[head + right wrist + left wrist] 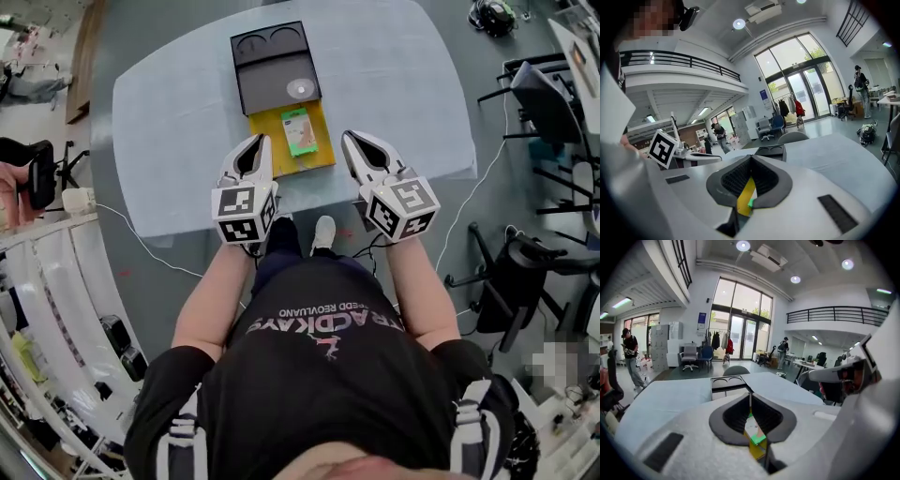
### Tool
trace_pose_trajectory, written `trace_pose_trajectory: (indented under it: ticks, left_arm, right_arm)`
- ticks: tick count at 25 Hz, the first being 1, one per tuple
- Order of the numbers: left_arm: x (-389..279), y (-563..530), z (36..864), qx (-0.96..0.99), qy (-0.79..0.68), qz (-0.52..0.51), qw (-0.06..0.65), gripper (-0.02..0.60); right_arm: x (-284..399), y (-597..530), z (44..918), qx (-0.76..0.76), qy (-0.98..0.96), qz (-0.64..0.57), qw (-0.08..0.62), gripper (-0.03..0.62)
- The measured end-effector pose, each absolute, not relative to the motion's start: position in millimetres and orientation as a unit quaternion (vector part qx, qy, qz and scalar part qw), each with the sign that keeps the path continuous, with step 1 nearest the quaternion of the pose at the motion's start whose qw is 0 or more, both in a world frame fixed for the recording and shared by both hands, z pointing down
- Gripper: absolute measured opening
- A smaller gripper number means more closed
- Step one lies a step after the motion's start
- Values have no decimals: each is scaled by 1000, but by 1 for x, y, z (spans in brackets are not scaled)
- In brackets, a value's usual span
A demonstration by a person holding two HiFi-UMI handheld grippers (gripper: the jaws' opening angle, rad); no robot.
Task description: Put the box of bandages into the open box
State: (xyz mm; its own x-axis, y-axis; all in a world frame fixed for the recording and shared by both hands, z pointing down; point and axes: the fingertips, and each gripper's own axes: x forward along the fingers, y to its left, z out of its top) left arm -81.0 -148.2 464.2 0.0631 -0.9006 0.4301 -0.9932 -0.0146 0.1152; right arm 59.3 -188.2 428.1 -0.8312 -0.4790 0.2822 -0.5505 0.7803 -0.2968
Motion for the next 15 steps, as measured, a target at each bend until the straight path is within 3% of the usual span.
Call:
trace_pose_trajectory:
  ticks: [15]
  left_arm:
    - [-36, -86, 335, 739, -668, 48, 73, 20]
  right_arm:
    - [67, -136, 317, 212, -971, 103, 32, 11]
